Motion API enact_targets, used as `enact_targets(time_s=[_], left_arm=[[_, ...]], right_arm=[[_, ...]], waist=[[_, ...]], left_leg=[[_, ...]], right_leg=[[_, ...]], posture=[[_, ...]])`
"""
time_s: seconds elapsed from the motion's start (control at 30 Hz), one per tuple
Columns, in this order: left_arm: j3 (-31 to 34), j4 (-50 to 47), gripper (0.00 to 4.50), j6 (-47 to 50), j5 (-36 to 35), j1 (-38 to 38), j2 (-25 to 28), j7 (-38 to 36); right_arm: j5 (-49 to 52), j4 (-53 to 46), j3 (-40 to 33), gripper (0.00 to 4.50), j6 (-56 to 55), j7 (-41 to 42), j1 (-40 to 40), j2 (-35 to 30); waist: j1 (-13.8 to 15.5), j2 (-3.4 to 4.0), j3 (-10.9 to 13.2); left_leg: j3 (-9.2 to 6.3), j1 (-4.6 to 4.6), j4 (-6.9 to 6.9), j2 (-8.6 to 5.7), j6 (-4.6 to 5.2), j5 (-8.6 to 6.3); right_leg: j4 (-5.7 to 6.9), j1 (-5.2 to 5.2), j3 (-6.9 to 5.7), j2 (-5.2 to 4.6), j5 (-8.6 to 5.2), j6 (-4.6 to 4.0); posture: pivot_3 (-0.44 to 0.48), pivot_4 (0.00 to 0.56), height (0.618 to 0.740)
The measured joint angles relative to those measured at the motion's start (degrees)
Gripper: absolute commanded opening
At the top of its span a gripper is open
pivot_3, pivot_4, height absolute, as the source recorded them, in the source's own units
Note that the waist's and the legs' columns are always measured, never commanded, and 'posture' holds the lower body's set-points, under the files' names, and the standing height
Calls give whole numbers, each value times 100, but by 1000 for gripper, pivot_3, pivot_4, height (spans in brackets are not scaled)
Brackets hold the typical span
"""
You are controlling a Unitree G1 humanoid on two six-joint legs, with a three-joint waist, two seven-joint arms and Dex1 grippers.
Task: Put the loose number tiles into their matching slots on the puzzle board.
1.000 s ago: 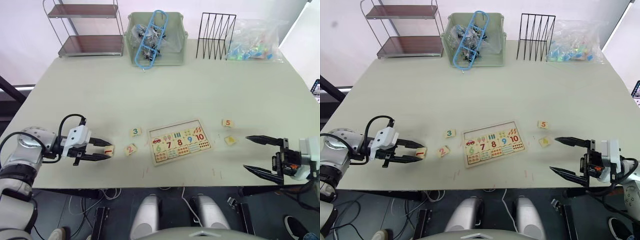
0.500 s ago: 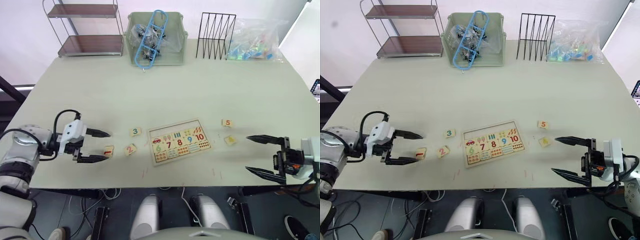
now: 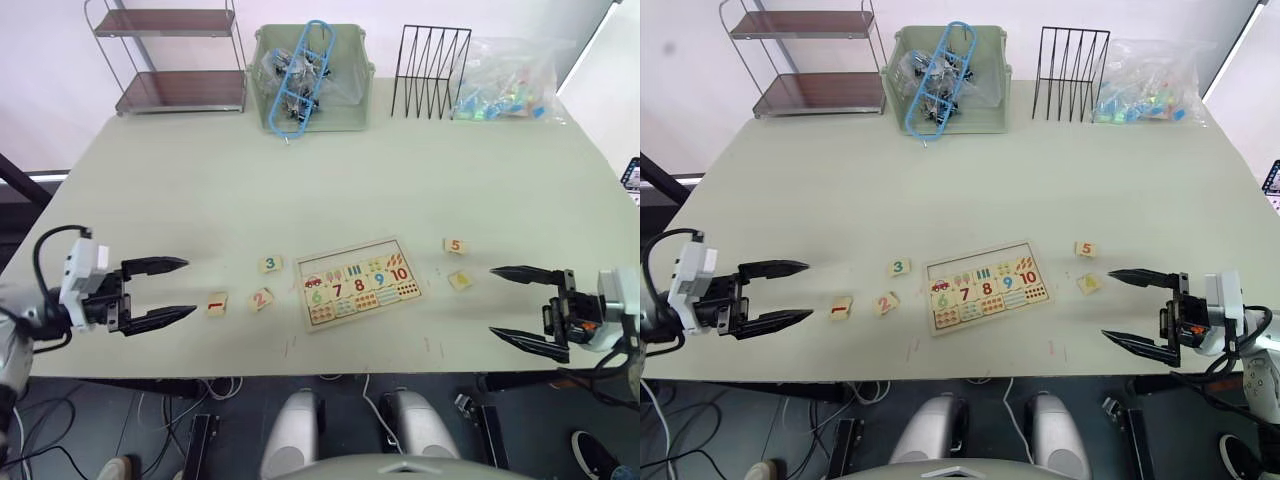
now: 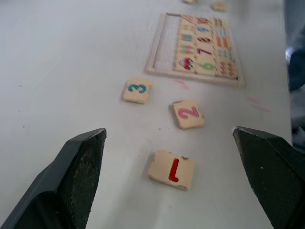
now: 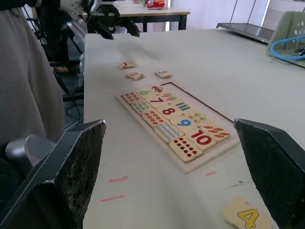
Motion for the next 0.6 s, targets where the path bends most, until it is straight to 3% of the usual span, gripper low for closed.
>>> enact_targets(time_s=[0.1,0.3,0.6], left_arm=[[678,-1403,4460,575,-34,977,-656,1214],[1413,-2929,4460,1362,75,1690,-1385,2667],[1430,-4967,4460,2698,636,2415,-2777,5381]], right_arm=[[1,121,1,4500,-21,39,-35,29],[7,273,-8,4500,-78,135,-117,41],[19,389,-10,4500,-73,239,-211,20]], waist=[[-3,0,1],[15,2,0],[10,-2,-2]], left_leg=[[2,2,0,-1,8,-5],[5,6,1,-5,9,-6],[3,9,3,-12,14,-9]], right_leg=[[-2,1,5,-14,0,1],[-4,4,9,-6,1,1],[-4,8,11,-1,1,1]], posture=[[0,150,739],[0,150,739],[0,150,739]])
